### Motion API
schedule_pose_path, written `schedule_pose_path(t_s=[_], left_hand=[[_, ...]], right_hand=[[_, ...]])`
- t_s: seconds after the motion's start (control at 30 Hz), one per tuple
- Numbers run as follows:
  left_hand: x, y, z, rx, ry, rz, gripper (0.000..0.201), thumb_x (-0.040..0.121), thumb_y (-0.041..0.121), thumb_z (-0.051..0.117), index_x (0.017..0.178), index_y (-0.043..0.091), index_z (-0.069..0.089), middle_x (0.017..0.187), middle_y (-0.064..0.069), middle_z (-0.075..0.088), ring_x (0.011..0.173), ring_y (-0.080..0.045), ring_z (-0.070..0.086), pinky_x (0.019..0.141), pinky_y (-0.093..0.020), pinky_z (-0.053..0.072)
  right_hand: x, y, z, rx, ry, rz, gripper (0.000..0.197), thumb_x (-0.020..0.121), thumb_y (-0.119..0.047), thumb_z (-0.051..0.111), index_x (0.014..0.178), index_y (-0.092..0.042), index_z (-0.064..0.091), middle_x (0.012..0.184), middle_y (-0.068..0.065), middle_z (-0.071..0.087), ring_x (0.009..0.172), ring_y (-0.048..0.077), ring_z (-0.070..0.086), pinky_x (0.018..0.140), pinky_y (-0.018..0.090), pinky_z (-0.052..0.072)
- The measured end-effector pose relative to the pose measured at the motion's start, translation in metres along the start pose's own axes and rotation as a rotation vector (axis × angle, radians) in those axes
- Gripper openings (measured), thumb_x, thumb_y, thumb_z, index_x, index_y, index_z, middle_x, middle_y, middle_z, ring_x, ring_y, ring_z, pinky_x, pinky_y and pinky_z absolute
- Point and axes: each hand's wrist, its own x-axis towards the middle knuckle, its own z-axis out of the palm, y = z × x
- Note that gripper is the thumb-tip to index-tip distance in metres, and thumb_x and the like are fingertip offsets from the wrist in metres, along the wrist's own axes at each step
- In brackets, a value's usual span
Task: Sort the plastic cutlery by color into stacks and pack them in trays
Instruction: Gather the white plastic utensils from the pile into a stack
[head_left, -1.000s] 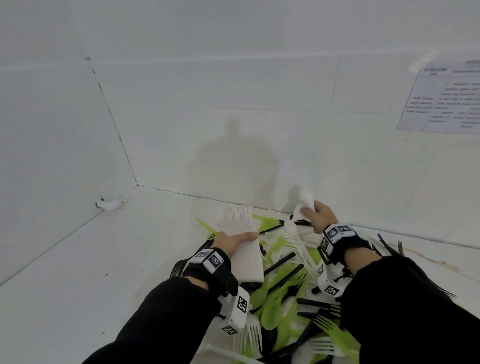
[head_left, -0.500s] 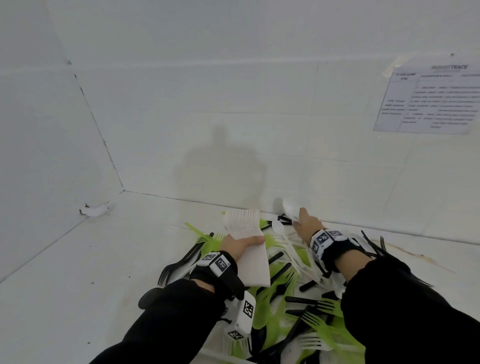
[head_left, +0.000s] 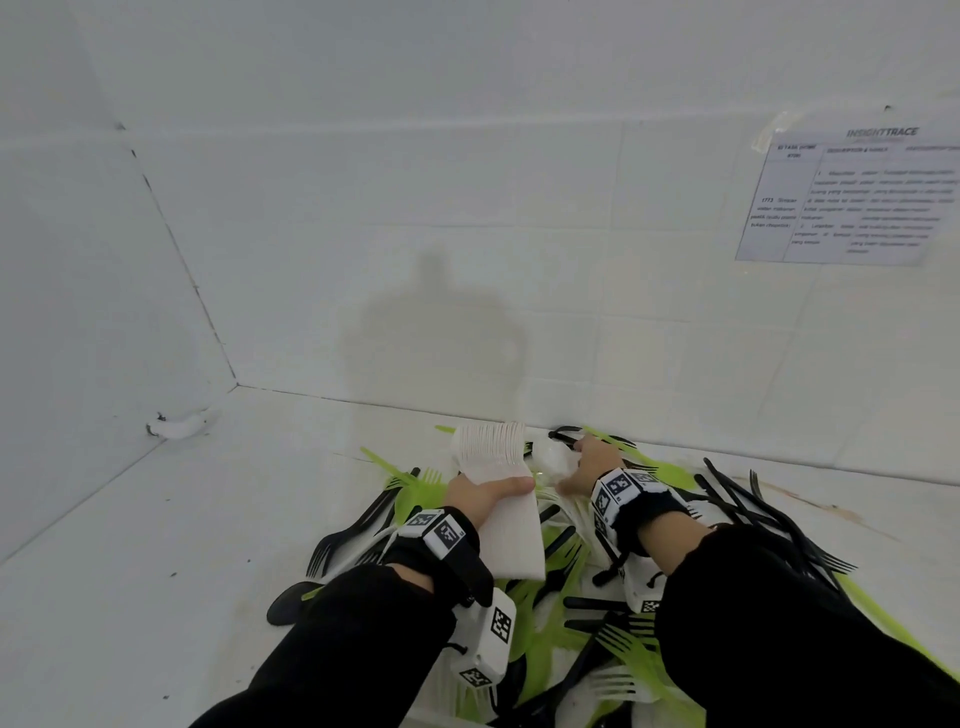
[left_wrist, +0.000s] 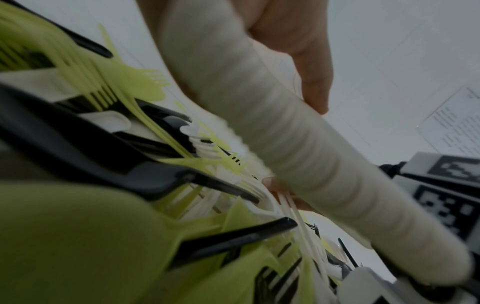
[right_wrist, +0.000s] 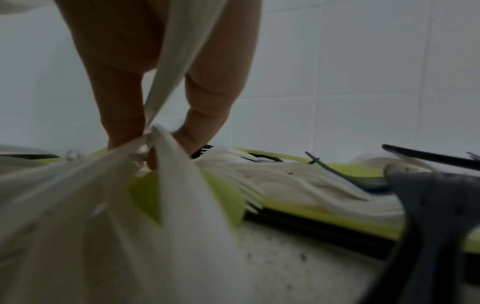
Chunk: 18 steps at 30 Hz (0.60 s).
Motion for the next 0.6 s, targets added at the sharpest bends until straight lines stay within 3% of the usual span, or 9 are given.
schedule_pose_path(t_s=[0.1,0.2,0.3,0.37,0.47,0.53,0.6], left_hand=[[0.0,0.0,-0.002,0.004,-0.002,0.005,0.072,0.041,0.039,0.079,0.105,0.01,0.062,0.107,-0.014,0.067,0.1,-0.032,0.063,0.092,-0.05,0.05],[0.002,-0.002,-0.003,-0.007,0.003,0.005,0.079,0.034,0.042,0.081,0.104,0.009,0.062,0.105,-0.014,0.067,0.099,-0.033,0.063,0.091,-0.051,0.05],[0.004,-0.007,-0.005,-0.026,0.011,-0.014,0.082,0.03,0.044,0.082,0.103,0.01,0.063,0.103,-0.014,0.068,0.096,-0.033,0.064,0.089,-0.052,0.051],[0.002,-0.006,-0.005,-0.03,0.019,-0.023,0.071,0.038,0.038,0.083,0.1,0.011,0.063,0.103,-0.014,0.068,0.096,-0.033,0.065,0.089,-0.052,0.051],[-0.004,-0.002,-0.001,-0.059,0.027,-0.034,0.057,0.054,0.029,0.087,0.101,0.01,0.063,0.104,-0.014,0.068,0.097,-0.033,0.064,0.09,-0.05,0.051],[-0.006,-0.001,0.003,-0.099,0.043,-0.018,0.061,0.055,0.028,0.086,0.107,0.007,0.061,0.105,-0.014,0.067,0.098,-0.033,0.064,0.089,-0.046,0.052],[-0.009,0.001,0.01,-0.145,0.046,-0.009,0.065,0.052,0.027,0.087,0.107,0.005,0.061,0.103,-0.014,0.067,0.096,-0.032,0.064,0.085,-0.043,0.053]], right_hand=[[-0.003,-0.005,0.007,-0.036,0.003,-0.021,0.046,0.081,-0.026,0.065,0.122,-0.011,0.051,0.123,0.008,0.058,0.114,0.023,0.054,0.091,0.028,0.044],[-0.004,-0.007,0.006,-0.037,-0.011,0.003,0.044,0.083,-0.025,0.063,0.121,-0.008,0.051,0.124,0.009,0.057,0.117,0.025,0.052,0.088,0.027,0.043],[-0.006,-0.006,-0.005,0.06,0.011,0.032,0.032,0.083,-0.022,0.064,0.111,-0.007,0.056,0.107,0.011,0.06,0.113,0.028,0.057,0.076,0.027,0.041],[-0.01,0.001,-0.013,0.193,0.045,0.045,0.039,0.082,-0.02,0.066,0.117,-0.006,0.055,0.107,0.011,0.06,0.111,0.029,0.057,0.074,0.024,0.038],[-0.018,0.014,-0.019,0.45,0.048,0.023,0.05,0.081,-0.02,0.069,0.124,-0.005,0.049,0.116,0.011,0.059,0.109,0.028,0.057,0.083,0.027,0.044],[-0.028,0.018,-0.02,0.673,-0.031,-0.052,0.046,0.081,-0.014,0.069,0.121,-0.002,0.049,0.106,0.009,0.061,0.102,0.029,0.06,0.091,0.036,0.049],[-0.043,0.019,-0.019,0.89,-0.13,-0.105,0.038,0.083,-0.005,0.066,0.116,0.0,0.049,0.092,0.01,0.062,0.081,0.027,0.063,0.081,0.041,0.053]])
